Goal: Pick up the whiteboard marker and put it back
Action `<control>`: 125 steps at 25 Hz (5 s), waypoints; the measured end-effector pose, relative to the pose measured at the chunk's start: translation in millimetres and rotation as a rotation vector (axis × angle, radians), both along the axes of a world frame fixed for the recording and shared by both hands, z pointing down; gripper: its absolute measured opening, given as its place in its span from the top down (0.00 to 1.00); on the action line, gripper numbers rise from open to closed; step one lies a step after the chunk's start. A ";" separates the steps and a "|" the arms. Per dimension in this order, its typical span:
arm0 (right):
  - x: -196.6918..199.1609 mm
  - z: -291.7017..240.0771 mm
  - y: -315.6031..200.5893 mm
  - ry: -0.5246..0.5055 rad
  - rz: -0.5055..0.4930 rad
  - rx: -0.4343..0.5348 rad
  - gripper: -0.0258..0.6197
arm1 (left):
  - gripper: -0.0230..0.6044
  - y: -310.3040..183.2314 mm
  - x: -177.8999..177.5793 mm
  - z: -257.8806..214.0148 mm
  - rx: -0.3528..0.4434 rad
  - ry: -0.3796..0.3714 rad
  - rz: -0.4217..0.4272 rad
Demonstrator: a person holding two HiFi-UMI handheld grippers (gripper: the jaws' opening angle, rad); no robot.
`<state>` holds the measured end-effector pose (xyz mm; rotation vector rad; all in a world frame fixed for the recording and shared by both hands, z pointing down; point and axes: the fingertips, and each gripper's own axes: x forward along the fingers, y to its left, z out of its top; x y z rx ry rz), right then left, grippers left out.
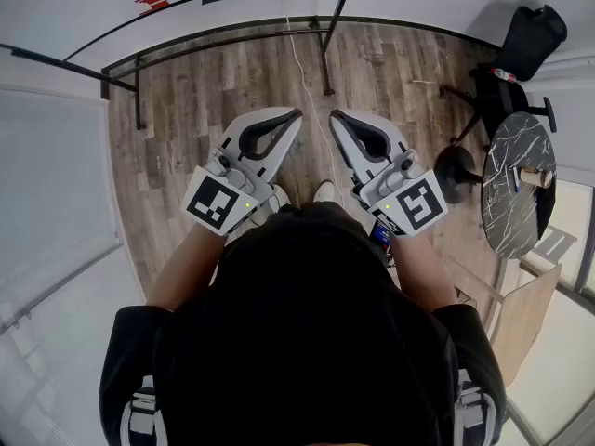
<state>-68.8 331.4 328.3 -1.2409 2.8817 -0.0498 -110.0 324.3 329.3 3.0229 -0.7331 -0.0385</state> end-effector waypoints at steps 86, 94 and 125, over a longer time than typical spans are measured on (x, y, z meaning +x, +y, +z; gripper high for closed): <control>6.1 14.8 -242.1 0.004 0.046 -0.056 0.97 | 0.96 -241.0 11.0 9.4 -0.019 0.030 0.066; 24.6 24.7 -281.0 0.006 0.044 -0.072 0.97 | 0.96 -277.2 22.9 15.9 -0.030 0.032 0.038; 126.9 143.2 -495.3 0.221 0.013 -0.281 0.97 | 0.96 -445.3 116.4 52.8 -0.041 -0.035 -0.106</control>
